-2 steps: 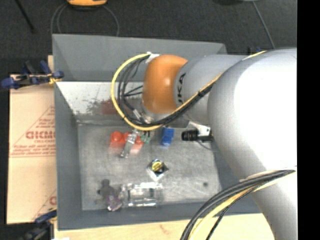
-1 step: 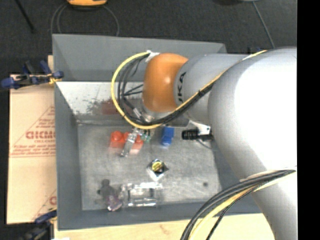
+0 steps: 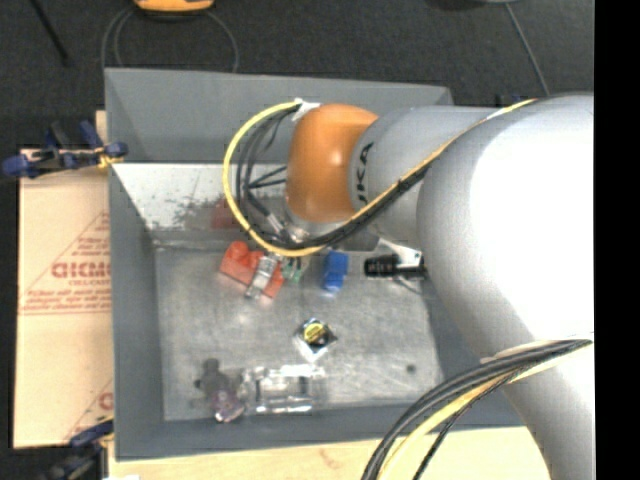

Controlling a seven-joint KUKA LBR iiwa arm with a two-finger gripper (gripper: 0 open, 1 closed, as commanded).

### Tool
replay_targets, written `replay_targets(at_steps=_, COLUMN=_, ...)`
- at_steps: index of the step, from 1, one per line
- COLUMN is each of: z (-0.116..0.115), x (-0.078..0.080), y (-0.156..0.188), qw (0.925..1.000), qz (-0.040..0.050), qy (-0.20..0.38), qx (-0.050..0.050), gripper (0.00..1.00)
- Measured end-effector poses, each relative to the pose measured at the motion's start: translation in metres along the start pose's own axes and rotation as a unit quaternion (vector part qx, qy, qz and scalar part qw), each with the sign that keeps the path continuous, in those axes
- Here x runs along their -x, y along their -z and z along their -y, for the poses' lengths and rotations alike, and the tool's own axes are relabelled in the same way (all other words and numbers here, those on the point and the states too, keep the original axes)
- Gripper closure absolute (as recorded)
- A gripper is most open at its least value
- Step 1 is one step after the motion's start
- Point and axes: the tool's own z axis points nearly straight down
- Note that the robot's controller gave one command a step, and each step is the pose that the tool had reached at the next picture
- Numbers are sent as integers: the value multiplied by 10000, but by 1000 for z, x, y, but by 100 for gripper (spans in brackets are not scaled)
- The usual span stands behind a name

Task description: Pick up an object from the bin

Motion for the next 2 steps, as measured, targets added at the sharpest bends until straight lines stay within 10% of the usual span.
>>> replay_targets(at_steps=1, z=-1, x=5, y=99, qw=10000, qz=-14, qy=11, qx=-4, gripper=100)
replay_targets(at_steps=2, z=-1, x=6, y=101, qw=10000, qz=-37, qy=17, qx=-25, gripper=100)
